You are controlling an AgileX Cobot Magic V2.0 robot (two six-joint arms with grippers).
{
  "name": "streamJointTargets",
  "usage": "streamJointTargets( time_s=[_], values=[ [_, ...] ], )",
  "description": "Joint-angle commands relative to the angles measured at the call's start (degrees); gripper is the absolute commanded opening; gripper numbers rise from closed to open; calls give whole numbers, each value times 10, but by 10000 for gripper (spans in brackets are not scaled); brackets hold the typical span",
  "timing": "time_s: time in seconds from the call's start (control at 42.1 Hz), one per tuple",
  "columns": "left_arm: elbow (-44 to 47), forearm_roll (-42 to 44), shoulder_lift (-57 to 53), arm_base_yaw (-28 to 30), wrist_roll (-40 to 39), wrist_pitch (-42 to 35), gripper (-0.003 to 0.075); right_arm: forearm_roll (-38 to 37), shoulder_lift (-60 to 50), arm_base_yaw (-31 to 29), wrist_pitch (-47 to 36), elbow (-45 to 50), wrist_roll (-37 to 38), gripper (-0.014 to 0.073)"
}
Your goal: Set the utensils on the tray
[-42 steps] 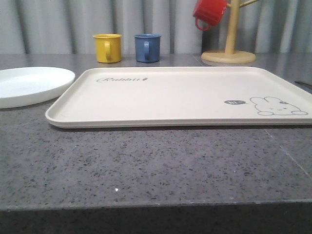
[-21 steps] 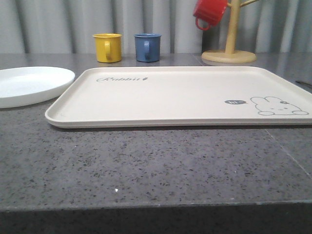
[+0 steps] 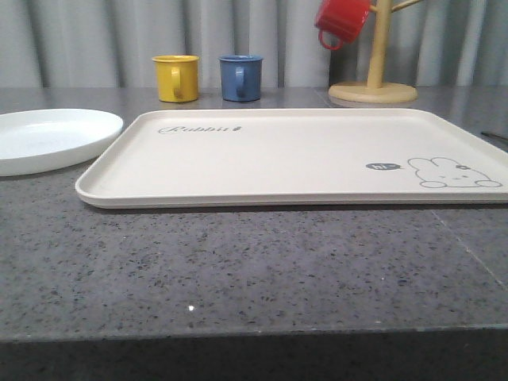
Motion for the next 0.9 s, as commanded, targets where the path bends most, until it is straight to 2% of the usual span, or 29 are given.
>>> streamJointTargets(
  time_s=[0.0, 0.166, 0.427, 0.499, 0.546, 0.593, 0.641, 0.736, 0.807, 0.878],
  values=[
    [-23, -1, 47, -1, -2, 4, -20, -2, 48, -2, -3, -28, 0, -67],
    [-22, -1, 97, -1, -2, 29, -20, -2, 105, -2, 3, -23, 0, -67],
    [-22, -1, 149, -1, -2, 25, -20, -2, 174, -2, 6, -19, 0, -61],
    [-22, -1, 162, -1, -2, 25, -6, -2, 186, -2, 6, -19, 0, -13],
    [-22, -1, 172, -1, -2, 27, 34, -2, 193, -2, 6, -19, 0, 62],
    [-22, -1, 183, -1, -2, 27, 113, -2, 199, -2, 6, -19, 0, 167],
    [-22, 0, 193, -1, -2, 27, 218, -2, 205, -2, 6, -19, 0, 283],
    [-22, 4, 210, -1, -2, 21, 426, -2, 214, -2, 5, -19, 0, 440],
    [-25, 12, 227, -1, -2, 33, 507, -2, 216, -2, 5, -19, 0, 475],
    [-36, 20, 254, -1, -2, 66, 526, -2, 216, -2, 5, -19, 0, 471]
  ],
)
